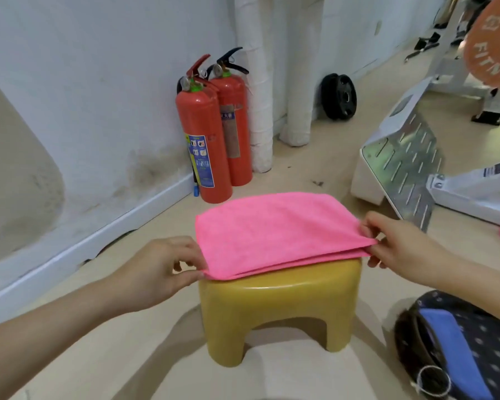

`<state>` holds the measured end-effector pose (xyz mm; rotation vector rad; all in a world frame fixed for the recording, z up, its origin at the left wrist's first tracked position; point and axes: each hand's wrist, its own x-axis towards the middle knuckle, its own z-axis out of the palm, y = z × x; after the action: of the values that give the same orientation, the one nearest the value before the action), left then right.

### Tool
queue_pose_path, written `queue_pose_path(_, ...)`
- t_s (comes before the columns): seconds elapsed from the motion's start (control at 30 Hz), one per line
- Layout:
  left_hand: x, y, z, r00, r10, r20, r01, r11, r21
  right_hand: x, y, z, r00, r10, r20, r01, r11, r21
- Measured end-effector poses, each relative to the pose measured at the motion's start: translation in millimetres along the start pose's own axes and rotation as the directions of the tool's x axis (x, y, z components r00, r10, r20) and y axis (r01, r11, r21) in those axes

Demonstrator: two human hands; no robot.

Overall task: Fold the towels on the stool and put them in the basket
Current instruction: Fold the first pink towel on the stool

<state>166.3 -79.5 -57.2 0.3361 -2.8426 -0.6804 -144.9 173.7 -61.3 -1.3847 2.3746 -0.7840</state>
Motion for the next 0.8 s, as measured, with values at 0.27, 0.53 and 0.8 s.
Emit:
queue_pose_path(0.27, -12, -5, 7, 0.967, 0.254, -0.034, -0.225, 0.907, 0.355, -30, 23, 21, 0.927, -0.352, -0.127, 0.296, 0.897, -0.328)
queue_pose_path(0.53, -19, 5, 14, 0.878, 0.453, 0.154, -0.471, 0.761, 0.447, -43, 43, 27, 0.967, -0.254, 0.018, 0.243, 0.9, -0.361)
queue_pose_path(0.8, -27, 6, 19, 0.87, 0.406, 0.28, -0.488, 0.786, 0.379, -40, 32, 36, 0.942, 0.134, 0.307, -0.161, 0.985, 0.065)
